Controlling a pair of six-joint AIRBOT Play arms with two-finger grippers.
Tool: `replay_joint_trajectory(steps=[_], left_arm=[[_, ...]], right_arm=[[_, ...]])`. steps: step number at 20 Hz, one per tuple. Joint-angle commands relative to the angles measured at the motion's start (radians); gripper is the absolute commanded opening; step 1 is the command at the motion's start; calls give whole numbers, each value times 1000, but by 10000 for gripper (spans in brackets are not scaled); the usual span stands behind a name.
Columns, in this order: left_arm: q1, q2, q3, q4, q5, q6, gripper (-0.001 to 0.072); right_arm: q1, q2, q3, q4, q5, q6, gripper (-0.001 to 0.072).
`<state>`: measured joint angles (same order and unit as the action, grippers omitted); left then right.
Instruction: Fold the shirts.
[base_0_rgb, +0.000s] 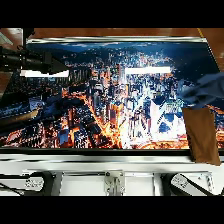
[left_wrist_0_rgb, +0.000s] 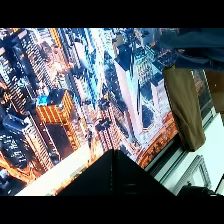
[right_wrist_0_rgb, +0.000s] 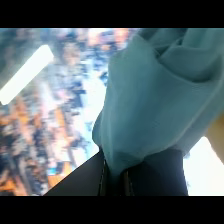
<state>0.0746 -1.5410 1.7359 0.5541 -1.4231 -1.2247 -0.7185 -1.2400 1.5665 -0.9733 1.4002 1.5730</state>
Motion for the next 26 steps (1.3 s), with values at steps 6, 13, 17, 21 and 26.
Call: replay_joint_trajectory(steps=[6,13,17,21,26], left_arm=[[0,0,0,0,0,9,40],[0,1,0,0,-7,9,40],[0,0,0,0,-11,9,40],[0,-2,0,0,-10,9,41],[-17,-2,0,115,-10,-43,39]], right_arm=[[-152,-39,6,-369,313,3,67],[-153,9,-336,-527,313,32,67],[-213,87,-603,-618,209,112,76],[-259,108,-656,-563,103,91,643],[-256,108,-281,-500,68,0,641]])
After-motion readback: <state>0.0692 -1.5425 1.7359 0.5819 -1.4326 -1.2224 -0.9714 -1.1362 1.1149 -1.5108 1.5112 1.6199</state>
